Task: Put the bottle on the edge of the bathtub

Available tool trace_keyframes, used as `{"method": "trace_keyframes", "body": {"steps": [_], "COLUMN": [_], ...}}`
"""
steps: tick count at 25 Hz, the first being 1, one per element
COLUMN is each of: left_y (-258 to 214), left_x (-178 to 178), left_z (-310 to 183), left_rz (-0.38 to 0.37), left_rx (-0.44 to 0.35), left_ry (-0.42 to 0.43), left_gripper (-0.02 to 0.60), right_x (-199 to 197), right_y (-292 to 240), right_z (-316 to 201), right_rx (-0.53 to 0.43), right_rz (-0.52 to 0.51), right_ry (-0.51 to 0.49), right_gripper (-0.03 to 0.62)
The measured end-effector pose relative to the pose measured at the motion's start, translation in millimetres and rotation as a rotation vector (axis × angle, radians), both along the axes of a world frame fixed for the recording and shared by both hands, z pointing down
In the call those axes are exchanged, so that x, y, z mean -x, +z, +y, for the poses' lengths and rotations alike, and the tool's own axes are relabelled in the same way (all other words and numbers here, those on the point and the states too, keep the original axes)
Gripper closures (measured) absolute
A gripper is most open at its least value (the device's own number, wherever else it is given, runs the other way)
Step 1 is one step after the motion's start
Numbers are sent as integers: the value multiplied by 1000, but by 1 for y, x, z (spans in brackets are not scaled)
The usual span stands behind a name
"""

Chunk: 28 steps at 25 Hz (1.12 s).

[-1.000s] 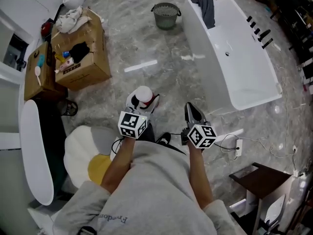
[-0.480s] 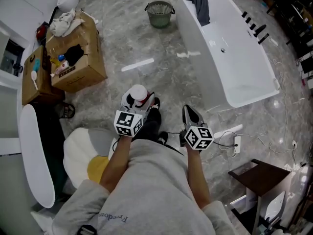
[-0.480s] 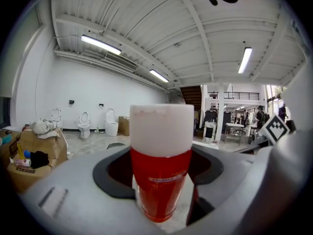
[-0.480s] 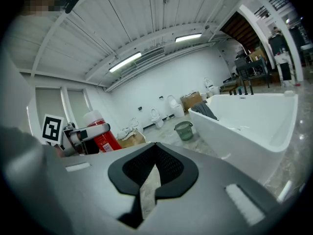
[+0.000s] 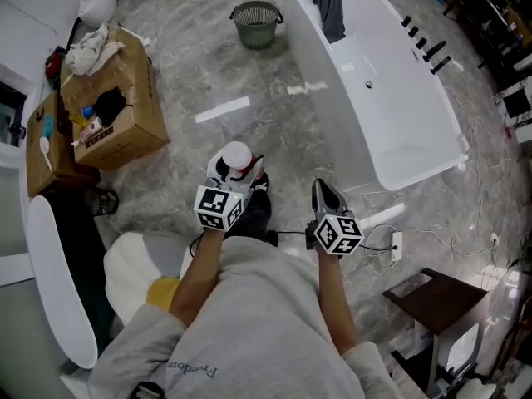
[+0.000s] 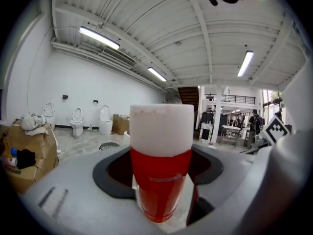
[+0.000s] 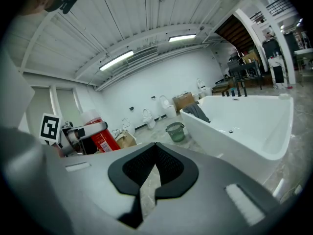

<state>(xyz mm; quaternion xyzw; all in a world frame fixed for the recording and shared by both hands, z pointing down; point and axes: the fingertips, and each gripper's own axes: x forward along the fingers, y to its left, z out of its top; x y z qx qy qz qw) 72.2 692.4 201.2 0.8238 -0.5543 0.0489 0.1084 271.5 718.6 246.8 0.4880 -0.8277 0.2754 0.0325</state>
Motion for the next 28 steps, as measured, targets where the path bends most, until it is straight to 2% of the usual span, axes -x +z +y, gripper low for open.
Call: {"method": "trace_keyframes", "body": {"steps": [5,9,14,18,28], "left_y": [-6,-7,-10,-14,-3], "left_x": [11,19,40,49,72], "left_z": [-59,-106,-164,-206,-285], "left_rz": [38,34,23,49,59], "left_rx": [-15,-12,1,-14,5], "left_ry": [8,17,28,40,78], "left_gripper": [244,244,244,244,244], "right_x": [4,6,34,43,64], "right_y": [6,15,10,9,15], "right_z": [-48,-85,-138,-177,-251], "right_rx": [14,47,53,48,70], "right_rz": [19,25,27,46,86], "right_ry": [24,43,33,55,96], "right_gripper": [592,592,592,592,592]}}
